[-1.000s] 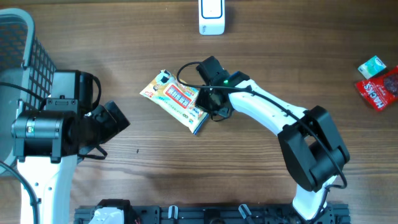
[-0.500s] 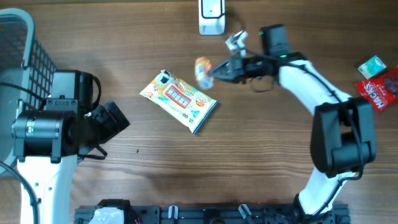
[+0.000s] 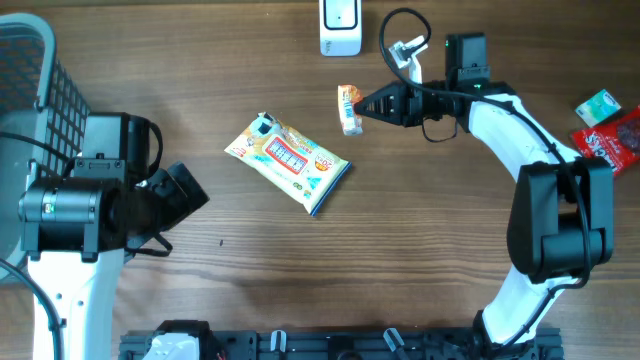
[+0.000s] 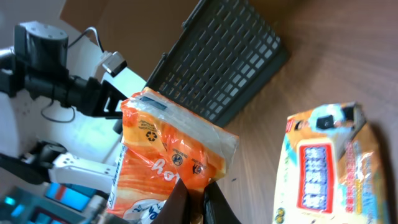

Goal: Scan the item barcode
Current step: 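Lift the orange tissue pack toward the white scanner, then hold the orange tissue pack in front of the scanner window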

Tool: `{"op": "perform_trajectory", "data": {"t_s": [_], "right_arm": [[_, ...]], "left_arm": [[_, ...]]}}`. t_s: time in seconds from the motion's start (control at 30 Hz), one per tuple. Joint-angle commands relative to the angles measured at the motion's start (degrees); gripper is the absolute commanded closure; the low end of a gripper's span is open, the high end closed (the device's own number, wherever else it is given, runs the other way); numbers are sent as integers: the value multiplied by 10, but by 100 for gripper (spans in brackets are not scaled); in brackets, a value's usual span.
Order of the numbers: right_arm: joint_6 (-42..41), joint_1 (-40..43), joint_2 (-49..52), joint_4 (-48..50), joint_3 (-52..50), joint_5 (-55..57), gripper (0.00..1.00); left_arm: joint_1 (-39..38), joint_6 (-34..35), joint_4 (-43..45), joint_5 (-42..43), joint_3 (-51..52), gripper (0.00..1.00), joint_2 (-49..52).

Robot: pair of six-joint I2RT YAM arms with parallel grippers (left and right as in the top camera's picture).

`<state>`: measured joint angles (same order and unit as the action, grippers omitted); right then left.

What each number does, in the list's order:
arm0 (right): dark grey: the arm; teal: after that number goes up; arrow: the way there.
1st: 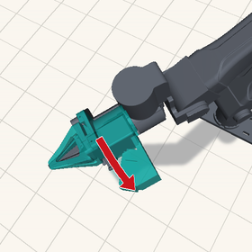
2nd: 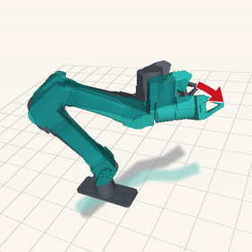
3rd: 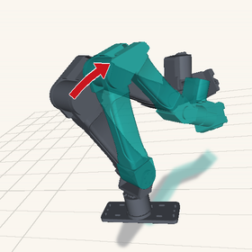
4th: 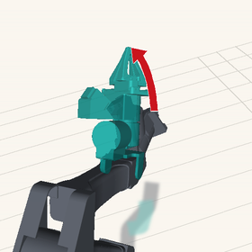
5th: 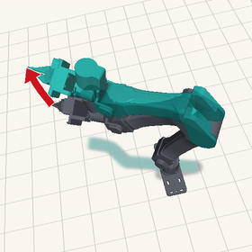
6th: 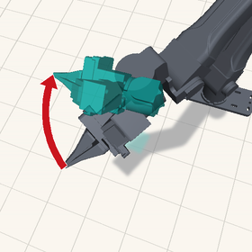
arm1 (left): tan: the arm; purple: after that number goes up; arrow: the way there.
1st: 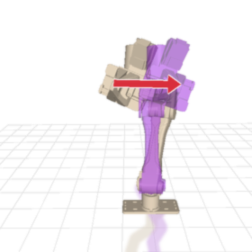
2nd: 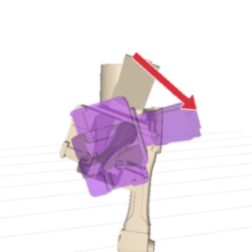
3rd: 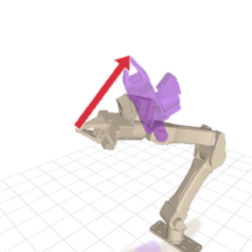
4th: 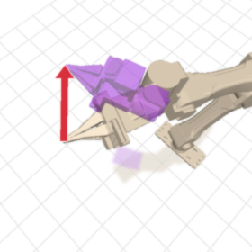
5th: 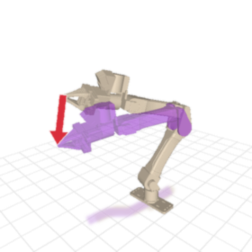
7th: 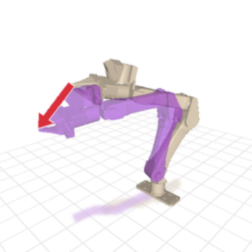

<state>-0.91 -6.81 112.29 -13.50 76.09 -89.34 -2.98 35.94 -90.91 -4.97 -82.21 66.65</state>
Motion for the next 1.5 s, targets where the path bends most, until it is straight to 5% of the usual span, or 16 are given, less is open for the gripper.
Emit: {"op": "perform_trajectory", "data": {"t_s": [0.0,0.53,0.8,0.9,1.17,1.27,1.33,1.47], "right_arm": [[12,-1,-11,37,-4,-31,96],[-50,-1,-11,112,-4,49,96],[-299,-1,-12,205,-4,254,96],[-300,-2,-19,183,-3,380,95],[-13,-75,-55,-7,29,1052,95],[223,-130,-45,79,29,1249,96],[378,-153,-31,176,29,1267,95],[457,-169,2,380,29,1252,95]], "left_arm": [[3,8,0,0,0,0,1],[3,8,0,0,0,0,1],[3,8,0,0,0,0,1],[3,8,0,0,0,0,1],[3,8,0,0,0,0,1],[3,8,0,0,0,0,1],[3,8,0,0,0,0,1],[3,8,0,0,0,0,1]]}}
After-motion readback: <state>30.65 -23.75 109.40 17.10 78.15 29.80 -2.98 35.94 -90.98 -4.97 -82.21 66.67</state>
